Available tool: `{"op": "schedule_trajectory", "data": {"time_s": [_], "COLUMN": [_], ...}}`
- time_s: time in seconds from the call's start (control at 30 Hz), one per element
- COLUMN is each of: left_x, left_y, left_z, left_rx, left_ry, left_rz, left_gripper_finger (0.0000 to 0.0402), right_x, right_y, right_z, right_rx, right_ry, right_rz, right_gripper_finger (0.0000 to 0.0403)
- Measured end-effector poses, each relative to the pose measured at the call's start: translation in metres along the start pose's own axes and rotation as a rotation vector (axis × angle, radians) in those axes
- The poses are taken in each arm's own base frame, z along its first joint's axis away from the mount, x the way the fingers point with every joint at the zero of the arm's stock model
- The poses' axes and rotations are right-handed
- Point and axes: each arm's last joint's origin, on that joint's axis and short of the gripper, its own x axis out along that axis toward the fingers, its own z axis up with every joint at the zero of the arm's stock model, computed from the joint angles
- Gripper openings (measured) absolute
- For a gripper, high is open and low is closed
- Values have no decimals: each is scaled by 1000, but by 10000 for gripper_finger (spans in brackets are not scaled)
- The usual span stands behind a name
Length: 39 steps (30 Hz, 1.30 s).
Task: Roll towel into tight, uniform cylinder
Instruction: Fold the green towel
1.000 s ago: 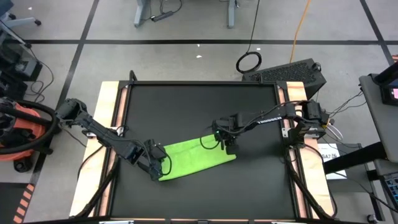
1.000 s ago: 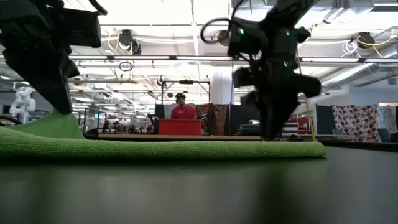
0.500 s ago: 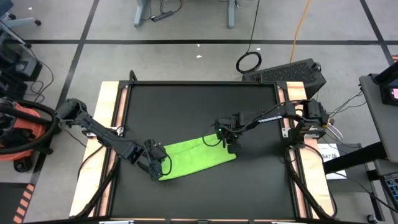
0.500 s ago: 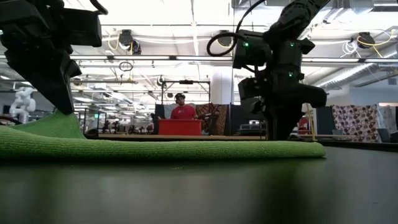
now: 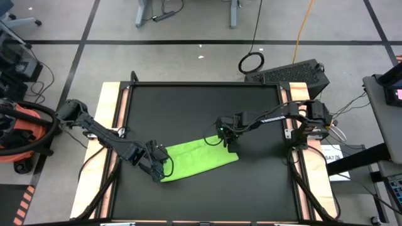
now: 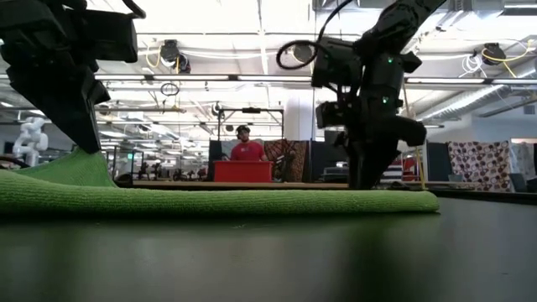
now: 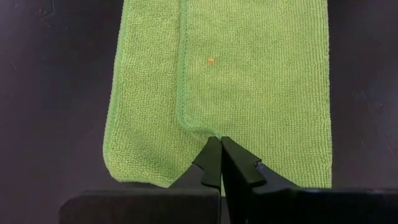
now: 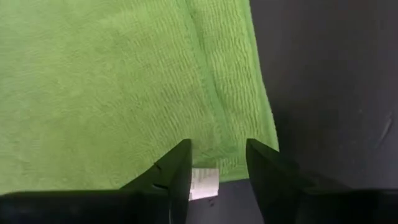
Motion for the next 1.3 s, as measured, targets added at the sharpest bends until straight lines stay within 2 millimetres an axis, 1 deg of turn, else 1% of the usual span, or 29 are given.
{"op": "schedule_trajectory", "data": {"time_s": [0.13,0.23,0.33,0.43,0.6,0.87,1.07,1.3], "left_x": [0,0,0,0,0,0,0,0], "left_y": [0,0,0,0,0,0,0,0], "left_z": [0,0,0,0,0,0,0,0], "left_rx": [-1,0,0,0,0,3,6,6], "left_ry": [0,0,1,1,2,3,5,6], "left_rz": [-1,-2,-2,-2,-3,-2,-2,-4], "left_gripper_finger": [2,2,2,2,2,2,2,2], "right_x": [7,8,8,8,7,5,1,-17], "right_y": [-6,-8,-8,-8,-7,0,4,5], "right_z": [-1,-1,-1,-1,-1,-4,-6,-7], "right_rx": [20,28,26,17,11,-28,-37,-14], "right_ry": [10,9,9,10,16,54,65,30], "right_rz": [-1,12,15,16,21,29,34,33], "right_gripper_finger": [146,145,135,116,74,8,4,4]}}
